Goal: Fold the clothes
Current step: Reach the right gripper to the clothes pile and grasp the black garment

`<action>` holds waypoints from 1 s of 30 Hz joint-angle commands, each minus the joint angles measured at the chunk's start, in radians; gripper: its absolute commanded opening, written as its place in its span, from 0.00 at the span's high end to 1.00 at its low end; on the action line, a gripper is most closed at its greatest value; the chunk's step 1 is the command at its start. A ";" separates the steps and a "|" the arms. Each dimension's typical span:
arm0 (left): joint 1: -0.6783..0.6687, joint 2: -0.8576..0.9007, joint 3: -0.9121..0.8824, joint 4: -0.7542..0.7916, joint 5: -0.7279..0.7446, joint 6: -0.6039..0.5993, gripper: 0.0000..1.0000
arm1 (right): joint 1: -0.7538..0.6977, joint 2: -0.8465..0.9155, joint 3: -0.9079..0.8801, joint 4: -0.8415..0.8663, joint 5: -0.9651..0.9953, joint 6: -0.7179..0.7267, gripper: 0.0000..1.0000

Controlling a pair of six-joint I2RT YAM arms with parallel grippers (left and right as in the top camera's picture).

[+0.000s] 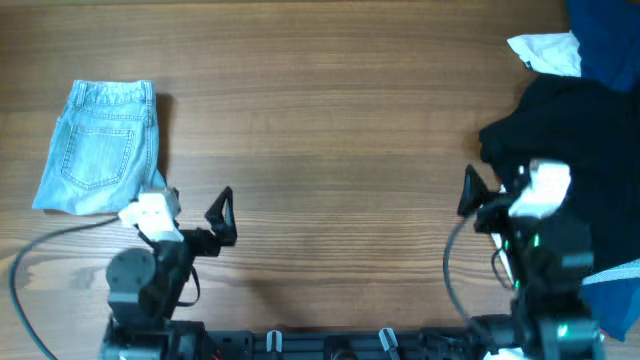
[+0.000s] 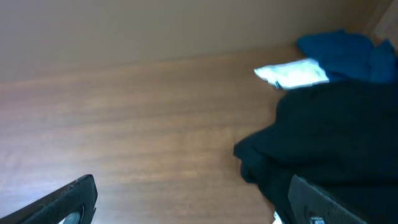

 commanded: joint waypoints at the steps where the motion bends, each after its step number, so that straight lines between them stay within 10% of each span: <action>1: -0.006 0.166 0.140 -0.068 0.016 -0.012 0.00 | -0.005 0.277 0.207 -0.118 0.032 -0.068 0.00; 24: -0.006 0.592 0.269 -0.153 0.084 -0.013 0.00 | -0.144 1.245 0.392 0.237 0.200 -0.119 0.03; 27: -0.006 0.592 0.269 -0.146 0.084 -0.013 0.00 | -0.154 1.300 0.392 0.261 0.200 -0.119 0.22; 30: -0.006 0.592 0.269 -0.145 0.085 -0.013 0.00 | -0.154 1.315 0.392 0.280 0.200 -0.118 0.79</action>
